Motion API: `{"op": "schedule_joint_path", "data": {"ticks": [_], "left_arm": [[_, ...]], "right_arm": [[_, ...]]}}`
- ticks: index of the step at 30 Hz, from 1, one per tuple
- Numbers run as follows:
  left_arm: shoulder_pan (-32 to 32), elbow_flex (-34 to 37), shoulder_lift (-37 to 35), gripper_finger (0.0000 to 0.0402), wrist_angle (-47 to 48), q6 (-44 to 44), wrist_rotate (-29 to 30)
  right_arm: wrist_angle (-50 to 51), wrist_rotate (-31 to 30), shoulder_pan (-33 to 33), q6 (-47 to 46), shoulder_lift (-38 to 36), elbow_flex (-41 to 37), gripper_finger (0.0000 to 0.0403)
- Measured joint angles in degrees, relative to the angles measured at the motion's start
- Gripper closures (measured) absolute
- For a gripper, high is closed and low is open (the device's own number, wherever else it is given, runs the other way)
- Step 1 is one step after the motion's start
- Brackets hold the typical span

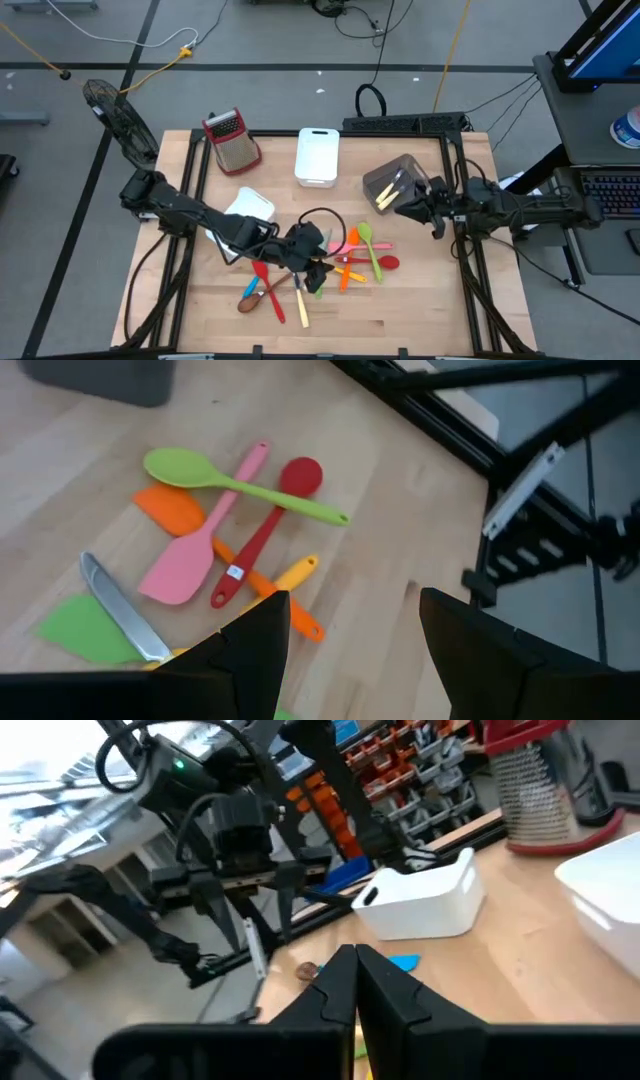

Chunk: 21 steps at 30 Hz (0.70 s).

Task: Pick & Place Kitchen Items
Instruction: Put the yellow table knife into the black bin

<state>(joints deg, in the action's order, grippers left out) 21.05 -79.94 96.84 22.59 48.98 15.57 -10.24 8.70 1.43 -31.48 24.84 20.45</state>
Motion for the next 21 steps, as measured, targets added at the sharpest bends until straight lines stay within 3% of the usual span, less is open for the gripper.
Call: {"op": "schedule_joint_path", "data": {"ticks": [6, 12, 21], "left_arm": [[-0.8, 0.0, 1.2, 0.0172, 0.3, 3.3, 0.6], [-3.0, -0.2, 4.4, 0.0172, -0.2, 6.8, -4.8], [-6.0, -0.2, 7.1, 0.0172, 3.9, 13.2, -10.4]], "right_arm": [[5.3, -1.5, -3.4, 1.8, -2.4, 0.0, 0.0403], [11.6, -7.1, -4.3, 3.8, -7.6, 0.0, 0.0403], [20.4, -7.2, -4.5, 3.9, -16.0, 0.0, 0.0403]]}}
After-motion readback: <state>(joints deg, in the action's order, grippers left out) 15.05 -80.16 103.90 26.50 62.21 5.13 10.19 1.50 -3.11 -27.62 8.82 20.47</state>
